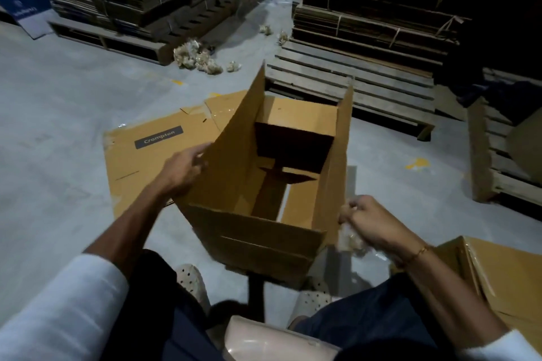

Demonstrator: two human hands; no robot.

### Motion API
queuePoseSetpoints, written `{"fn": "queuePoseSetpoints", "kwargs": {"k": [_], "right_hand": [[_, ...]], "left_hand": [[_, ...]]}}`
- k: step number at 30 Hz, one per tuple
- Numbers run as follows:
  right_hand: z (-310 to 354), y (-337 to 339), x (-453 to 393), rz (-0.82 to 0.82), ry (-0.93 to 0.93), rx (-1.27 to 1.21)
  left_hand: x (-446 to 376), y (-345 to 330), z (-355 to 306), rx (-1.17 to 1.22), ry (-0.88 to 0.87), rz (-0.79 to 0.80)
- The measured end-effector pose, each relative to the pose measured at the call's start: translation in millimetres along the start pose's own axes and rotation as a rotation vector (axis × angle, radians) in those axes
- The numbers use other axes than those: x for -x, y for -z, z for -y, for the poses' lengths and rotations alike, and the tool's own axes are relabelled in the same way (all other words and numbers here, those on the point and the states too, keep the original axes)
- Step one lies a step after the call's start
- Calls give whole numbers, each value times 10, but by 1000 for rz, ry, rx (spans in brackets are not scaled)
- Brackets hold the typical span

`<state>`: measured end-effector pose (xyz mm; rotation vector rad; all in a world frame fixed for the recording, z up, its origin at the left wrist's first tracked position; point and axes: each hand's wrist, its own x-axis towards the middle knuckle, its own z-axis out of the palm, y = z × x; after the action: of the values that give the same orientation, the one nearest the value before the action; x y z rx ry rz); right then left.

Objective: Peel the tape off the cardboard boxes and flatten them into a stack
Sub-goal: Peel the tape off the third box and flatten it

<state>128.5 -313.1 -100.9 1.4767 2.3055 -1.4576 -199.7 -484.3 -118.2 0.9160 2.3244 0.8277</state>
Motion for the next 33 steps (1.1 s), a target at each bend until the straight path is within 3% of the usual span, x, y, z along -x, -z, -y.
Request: {"fn": "queuePoseSetpoints", "kwargs": {"k": [6,11,13,16,18,24,27,33], "right_hand": [[97,-827,358,166,-129,-208],[-131,-1489,256,204,-343,-630],[-191,-1680,224,220,-396,-707],[-193,-1914,205,242,-407,-672],[-163,-1986,208,253,-389,-627],[-190,-1846,208,312,-293,-521],[-246,-1616,111,310,-157,-300],[-70,-706,-140,-2,165,24]], "left_hand": [[-497,337,-259,-385,-148,179],[-375,-274,-344,-770,-95,-65],[-198,-574,-494,-708,-172,-3],[73,-1083,-711,-280,-116,478],[219,-1396,-757,-190,-16,645],[467,-1848,-452,-444,-57,551],[477,-1814,-355,-460,-106,451],[505,-1227,-1,-385,-163,588]]}}
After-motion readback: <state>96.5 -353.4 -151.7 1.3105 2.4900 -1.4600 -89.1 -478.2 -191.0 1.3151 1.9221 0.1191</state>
